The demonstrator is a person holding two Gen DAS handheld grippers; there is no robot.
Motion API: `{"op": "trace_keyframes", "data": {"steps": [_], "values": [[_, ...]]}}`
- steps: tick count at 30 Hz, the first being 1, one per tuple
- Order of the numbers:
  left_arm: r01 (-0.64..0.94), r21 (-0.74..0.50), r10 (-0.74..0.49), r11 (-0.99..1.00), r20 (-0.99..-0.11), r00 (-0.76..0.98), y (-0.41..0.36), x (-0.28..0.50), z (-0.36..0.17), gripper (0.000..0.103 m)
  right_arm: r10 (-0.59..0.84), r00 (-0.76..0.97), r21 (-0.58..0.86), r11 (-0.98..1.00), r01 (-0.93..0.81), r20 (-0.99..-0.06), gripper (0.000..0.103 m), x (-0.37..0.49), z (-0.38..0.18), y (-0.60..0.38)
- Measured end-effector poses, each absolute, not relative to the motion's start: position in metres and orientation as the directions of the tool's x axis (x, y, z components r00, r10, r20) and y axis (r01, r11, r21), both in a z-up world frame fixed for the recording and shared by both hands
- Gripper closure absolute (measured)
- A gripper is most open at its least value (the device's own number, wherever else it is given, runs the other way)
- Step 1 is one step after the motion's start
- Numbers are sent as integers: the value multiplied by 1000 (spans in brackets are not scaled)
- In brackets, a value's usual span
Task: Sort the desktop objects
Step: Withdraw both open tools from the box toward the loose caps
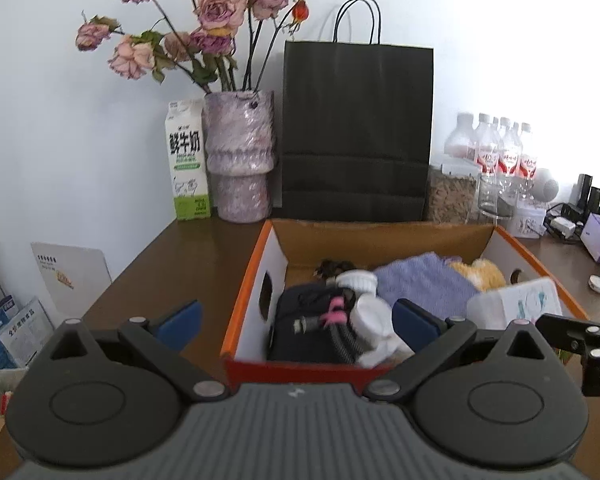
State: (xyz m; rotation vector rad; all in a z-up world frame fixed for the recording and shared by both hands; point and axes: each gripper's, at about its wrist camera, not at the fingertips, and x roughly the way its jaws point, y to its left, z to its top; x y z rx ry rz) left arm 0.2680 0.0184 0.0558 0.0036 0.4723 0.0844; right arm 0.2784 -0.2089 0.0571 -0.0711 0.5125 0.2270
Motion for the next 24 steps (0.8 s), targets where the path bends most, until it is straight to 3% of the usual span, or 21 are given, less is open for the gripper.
{"op": "trace_keyframes", "data": {"steps": [18, 24], "values": [[-47, -17, 30, 999, -556, 831, 44, 257, 0, 0, 178, 764, -12, 972, -236, -620, 1, 267, -8, -180], [-63, -16, 42, 998, -588, 808, 47, 260, -7, 0, 186, 739, 40, 977, -210, -647, 16, 279, -21, -173]]}}
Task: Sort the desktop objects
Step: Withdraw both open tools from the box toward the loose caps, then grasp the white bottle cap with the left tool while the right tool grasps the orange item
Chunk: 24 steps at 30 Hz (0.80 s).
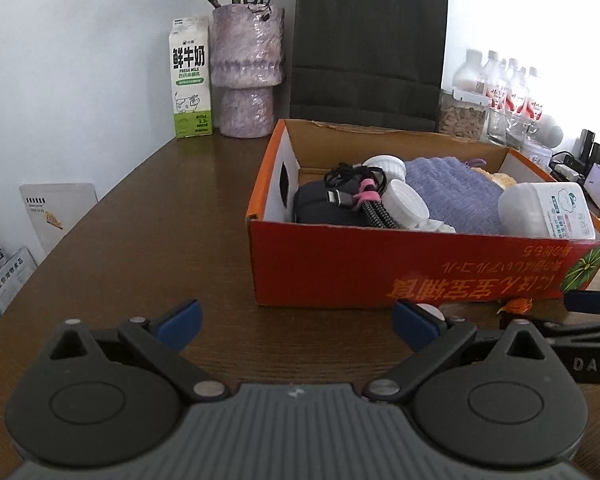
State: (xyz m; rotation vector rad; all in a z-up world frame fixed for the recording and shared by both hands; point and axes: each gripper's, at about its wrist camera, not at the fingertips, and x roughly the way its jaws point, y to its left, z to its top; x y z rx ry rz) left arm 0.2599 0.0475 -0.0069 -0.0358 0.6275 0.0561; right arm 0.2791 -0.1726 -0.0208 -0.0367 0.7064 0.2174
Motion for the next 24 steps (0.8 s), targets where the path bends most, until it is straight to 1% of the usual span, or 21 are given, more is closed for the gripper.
{"op": "trace_keyframes", "data": {"steps": [2, 5, 8, 15, 19, 22, 24], "values": [[-70, -12, 50, 997, -586, 809, 48, 259, -6, 0, 182, 741, 53, 979, -195, -646, 24, 280, -22, -171], [-71, -12, 51, 997, -584, 810, 48, 258, -6, 0, 189, 741, 74, 980, -186, -645, 29, 281, -24, -169], [-74, -11, 53, 997, -583, 811, 48, 257, -5, 0, 190, 739, 76, 980, -185, -646, 31, 281, -25, -165], [-74, -5, 57, 997, -589, 806, 47, 258, -7, 0, 157, 753, 65, 986, -150, -639, 31, 283, -28, -158], [-75, -3, 59, 997, -589, 806, 46, 258, -7, 0, 132, 761, 36, 989, -142, -635, 37, 282, -29, -154], [-74, -4, 58, 997, -589, 806, 46, 258, -7, 0, 130, 764, 26, 989, -147, -632, 39, 282, -29, -152], [-76, -2, 60, 997, -590, 805, 46, 257, -7, 0, 128, 766, 26, 989, -144, -630, 44, 281, -29, -152]]}}
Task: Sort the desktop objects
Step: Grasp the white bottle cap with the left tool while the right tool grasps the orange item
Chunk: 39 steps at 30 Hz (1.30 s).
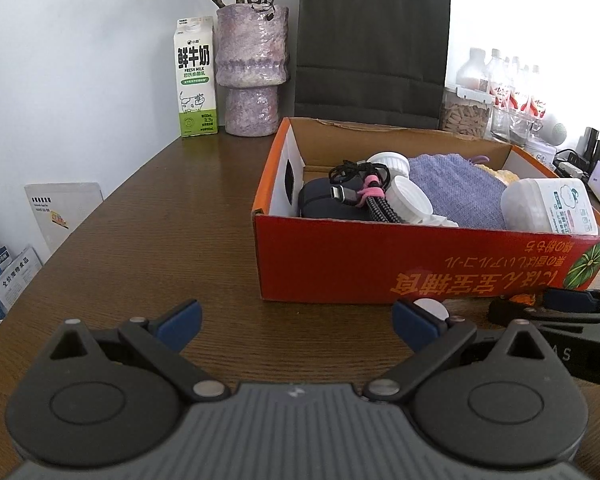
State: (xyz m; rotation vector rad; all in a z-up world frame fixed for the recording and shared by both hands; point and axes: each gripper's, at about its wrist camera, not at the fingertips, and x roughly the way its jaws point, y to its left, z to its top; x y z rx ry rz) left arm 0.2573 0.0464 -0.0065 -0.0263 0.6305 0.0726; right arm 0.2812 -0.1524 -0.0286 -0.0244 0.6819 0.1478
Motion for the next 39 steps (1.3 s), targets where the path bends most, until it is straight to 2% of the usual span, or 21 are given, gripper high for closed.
{"op": "trace_keyframes", "data": {"steps": [1, 2, 15, 23, 30, 32, 37, 39], "values": [[-75, -4, 59, 997, -590, 805, 46, 257, -6, 0, 124, 769, 23, 990, -141, -627, 51, 281, -28, -152], [-76, -3, 59, 997, -589, 806, 46, 257, -6, 0, 125, 771, 23, 990, -142, -625, 63, 280, -28, -152], [-45, 10, 42, 999, -594, 803, 30, 259, -12, 0, 174, 776, 65, 983, -170, -606, 63, 270, -23, -161], [-15, 20, 24, 1000, -616, 788, 3, 270, -20, 0, 195, 799, 65, 979, -193, -569, 63, 262, -16, -193], [-28, 26, 38, 999, -626, 779, -15, 280, -27, 0, 206, 789, 79, 977, -196, -579, 63, 266, -19, -219], [-28, 23, 36, 999, -627, 778, -17, 282, -28, 3, 211, 787, 79, 976, -204, -580, 63, 265, -19, -222], [-34, 16, 36, 999, -627, 778, -22, 285, -29, 24, 228, 787, 97, 973, -211, -574, 63, 263, -19, -230], [-32, 16, 35, 999, -624, 781, -25, 284, -29, 29, 235, 788, 105, 971, -215, -569, 63, 261, -18, -230]]}}
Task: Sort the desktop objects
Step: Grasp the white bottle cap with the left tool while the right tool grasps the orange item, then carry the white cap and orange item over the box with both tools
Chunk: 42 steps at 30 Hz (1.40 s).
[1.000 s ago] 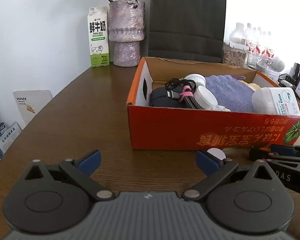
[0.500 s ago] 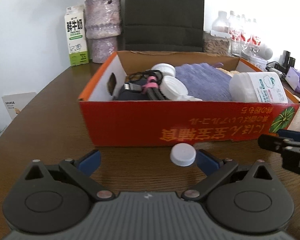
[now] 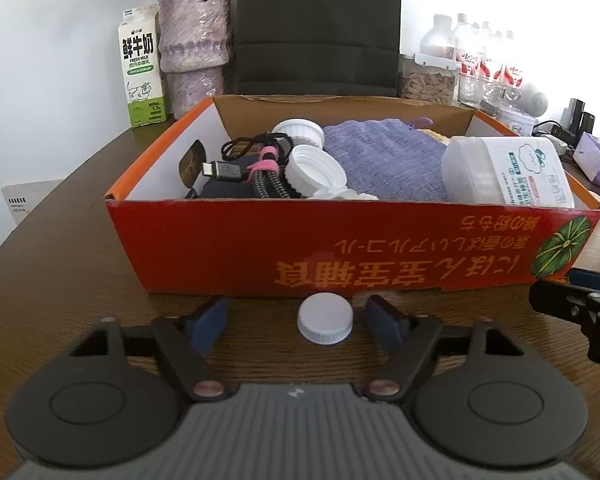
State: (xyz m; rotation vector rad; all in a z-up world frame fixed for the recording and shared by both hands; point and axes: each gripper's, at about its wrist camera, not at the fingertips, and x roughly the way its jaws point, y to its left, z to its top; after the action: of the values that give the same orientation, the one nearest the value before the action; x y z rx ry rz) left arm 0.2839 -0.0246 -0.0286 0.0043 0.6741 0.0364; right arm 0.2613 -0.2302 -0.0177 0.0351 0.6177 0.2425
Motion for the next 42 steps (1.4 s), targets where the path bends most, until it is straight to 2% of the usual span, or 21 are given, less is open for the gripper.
{"op": "trace_keyframes", "data": {"steps": [2, 4, 6, 16, 24, 32, 42], "values": [[-29, 14, 31, 999, -620, 784, -27, 283, -28, 40, 239, 789, 105, 970, -219, -566, 63, 260, -17, -229], [-19, 10, 21, 1000, -616, 788, -29, 281, -27, 62, 243, 787, 108, 969, -222, -567, 63, 260, -17, -228], [-11, 9, 14, 1000, -613, 790, -31, 279, -26, 74, 246, 786, 109, 968, -225, -567, 63, 259, -17, -227], [6, -5, -8, 1000, -614, 789, -31, 277, -24, 74, 243, 793, 99, 969, -228, -559, 63, 256, -16, -223], [6, -36, -26, 999, -595, 803, -30, 262, -14, 74, 243, 820, 86, 969, -233, -517, 63, 244, -4, -219], [51, -87, -89, 995, -510, 855, -24, 250, 29, 74, 286, 850, 117, 958, -261, -443, 63, 236, 32, -223], [18, -83, -50, 996, -394, 918, -16, 281, 77, 74, 269, 892, 83, 963, -257, -363, 63, 268, 78, -219]]}}
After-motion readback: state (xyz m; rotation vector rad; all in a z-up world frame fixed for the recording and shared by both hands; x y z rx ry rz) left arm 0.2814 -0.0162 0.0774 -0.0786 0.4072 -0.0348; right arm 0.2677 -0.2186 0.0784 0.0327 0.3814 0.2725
